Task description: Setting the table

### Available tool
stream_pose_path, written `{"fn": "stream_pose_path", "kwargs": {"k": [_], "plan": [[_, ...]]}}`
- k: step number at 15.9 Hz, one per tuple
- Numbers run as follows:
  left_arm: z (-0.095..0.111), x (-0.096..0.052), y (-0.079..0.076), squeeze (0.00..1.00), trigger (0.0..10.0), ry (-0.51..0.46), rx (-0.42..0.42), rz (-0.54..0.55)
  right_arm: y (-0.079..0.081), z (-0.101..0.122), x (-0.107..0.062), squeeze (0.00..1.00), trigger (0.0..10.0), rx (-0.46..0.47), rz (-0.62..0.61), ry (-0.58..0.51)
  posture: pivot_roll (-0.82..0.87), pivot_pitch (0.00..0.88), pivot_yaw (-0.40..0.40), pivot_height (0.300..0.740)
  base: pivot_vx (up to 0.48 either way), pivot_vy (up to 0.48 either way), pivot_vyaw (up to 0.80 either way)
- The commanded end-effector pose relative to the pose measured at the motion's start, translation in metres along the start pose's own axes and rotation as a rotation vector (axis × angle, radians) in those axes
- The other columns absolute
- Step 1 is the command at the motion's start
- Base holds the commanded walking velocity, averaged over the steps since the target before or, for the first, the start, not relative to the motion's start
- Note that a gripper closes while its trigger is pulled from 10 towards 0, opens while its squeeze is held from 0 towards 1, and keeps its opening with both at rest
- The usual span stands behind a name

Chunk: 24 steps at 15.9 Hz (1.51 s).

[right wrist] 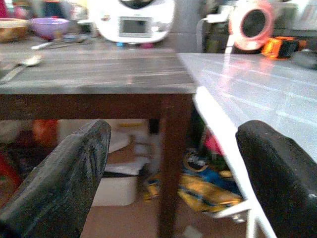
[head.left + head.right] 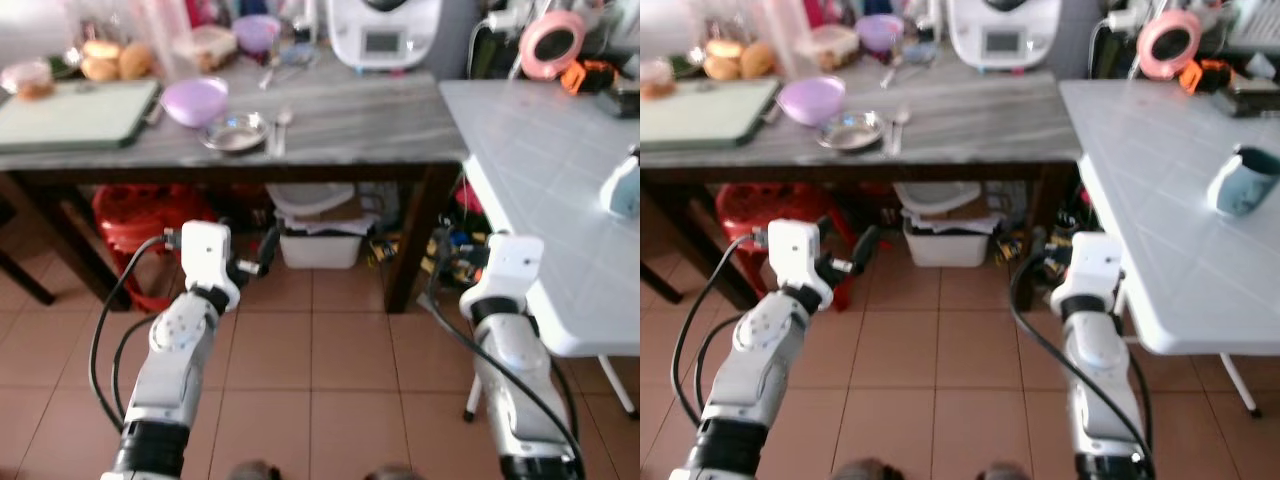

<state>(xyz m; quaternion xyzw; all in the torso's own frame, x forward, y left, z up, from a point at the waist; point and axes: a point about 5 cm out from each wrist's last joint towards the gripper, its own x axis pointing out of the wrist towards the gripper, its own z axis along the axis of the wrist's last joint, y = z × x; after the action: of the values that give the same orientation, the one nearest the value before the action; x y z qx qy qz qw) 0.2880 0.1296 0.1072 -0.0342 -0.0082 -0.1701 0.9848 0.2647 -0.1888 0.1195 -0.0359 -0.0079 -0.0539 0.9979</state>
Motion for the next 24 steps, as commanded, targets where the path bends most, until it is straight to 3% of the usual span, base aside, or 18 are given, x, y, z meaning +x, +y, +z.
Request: {"fn": "stream_pose_path", "kwargs": {"k": [1,7,10,15,18,24], "plan": [[0.004,0.003,-0.006,0.00,10.0,-0.016,-0.002,-0.019,-0.006,0.001,0.001,0.00,10.0,-0.023,-0.022,-0.001,-0.05,0.000,0.047,0.740,0.382,-0.285,0.00],[0.006,0.003,-0.007,0.00,10.0,-0.023,-0.011,-0.032,-0.007,-0.001,0.002,0.00,10.0,-0.037,-0.027,0.010,-0.04,0.000,0.049,0.740,0.353,-0.204,0.00],[0.005,0.003,-0.008,0.00,10.0,-0.026,-0.020,-0.016,-0.008,-0.004,0.002,0.00,10.0,-0.131,-0.048,0.021,-0.05,0.000,0.050,0.740,0.107,-0.117,0.00],[0.004,0.003,-0.005,0.00,10.0,-0.014,-0.020,0.002,-0.006,-0.011,0.001,0.00,10.0,-0.101,-0.018,0.067,-0.05,0.000,0.047,0.740,0.000,0.000,0.00],[0.001,-0.001,-0.005,0.00,10.0,0.000,-0.021,-0.010,-0.008,-0.011,-0.001,0.00,10.0,-0.038,-0.039,0.069,-0.05,0.000,0.049,0.740,0.000,0.000,0.00],[0.000,-0.004,-0.002,0.00,10.0,0.017,-0.014,-0.028,-0.008,-0.011,-0.004,0.00,10.0,-0.011,-0.035,0.071,-0.05,0.000,0.047,0.740,0.000,0.000,-0.80]]}}
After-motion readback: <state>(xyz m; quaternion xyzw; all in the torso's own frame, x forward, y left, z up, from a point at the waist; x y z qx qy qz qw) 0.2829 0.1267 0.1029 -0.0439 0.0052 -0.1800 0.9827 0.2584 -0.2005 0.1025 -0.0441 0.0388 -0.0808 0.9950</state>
